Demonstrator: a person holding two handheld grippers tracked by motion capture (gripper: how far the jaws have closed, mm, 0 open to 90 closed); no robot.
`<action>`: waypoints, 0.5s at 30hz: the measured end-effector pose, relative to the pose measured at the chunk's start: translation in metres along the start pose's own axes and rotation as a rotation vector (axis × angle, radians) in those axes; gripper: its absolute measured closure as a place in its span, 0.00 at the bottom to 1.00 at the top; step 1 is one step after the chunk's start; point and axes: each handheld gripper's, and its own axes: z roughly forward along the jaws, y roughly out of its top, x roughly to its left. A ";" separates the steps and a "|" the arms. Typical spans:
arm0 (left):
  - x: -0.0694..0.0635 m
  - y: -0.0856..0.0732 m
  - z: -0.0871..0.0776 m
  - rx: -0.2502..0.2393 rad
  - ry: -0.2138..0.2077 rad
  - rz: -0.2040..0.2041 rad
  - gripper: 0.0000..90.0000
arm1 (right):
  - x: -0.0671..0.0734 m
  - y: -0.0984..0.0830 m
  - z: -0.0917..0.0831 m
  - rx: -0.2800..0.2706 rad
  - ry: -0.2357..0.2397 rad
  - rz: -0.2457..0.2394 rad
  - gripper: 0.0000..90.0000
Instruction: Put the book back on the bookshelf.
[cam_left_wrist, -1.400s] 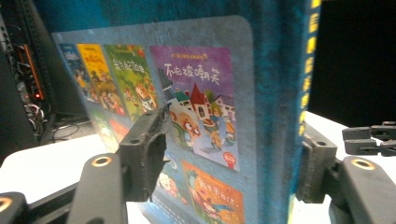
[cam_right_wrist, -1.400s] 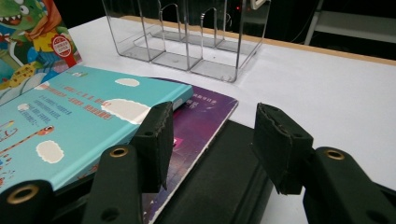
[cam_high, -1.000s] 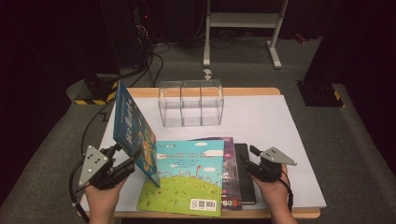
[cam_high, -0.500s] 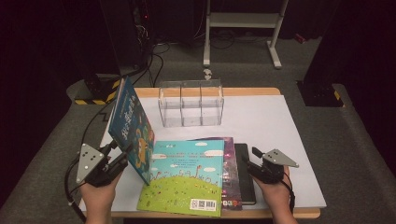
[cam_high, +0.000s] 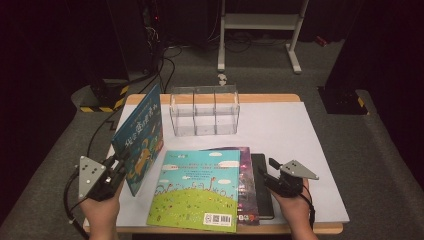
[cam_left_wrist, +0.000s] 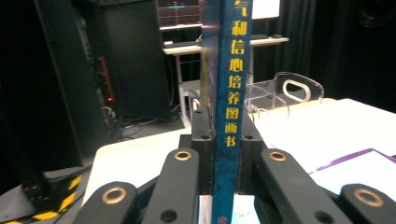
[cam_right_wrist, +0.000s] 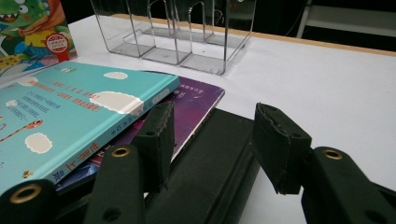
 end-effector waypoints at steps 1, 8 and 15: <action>0.001 0.000 0.000 -0.002 0.003 -0.007 0.91 | 0.000 0.000 0.000 0.001 0.001 0.002 0.54; 0.010 0.001 -0.008 0.025 -0.010 -0.037 0.90 | -0.003 0.003 0.006 -0.004 0.002 0.006 0.54; 0.020 0.001 -0.017 0.066 -0.055 -0.113 0.86 | -0.006 0.006 0.014 -0.004 0.002 0.019 0.54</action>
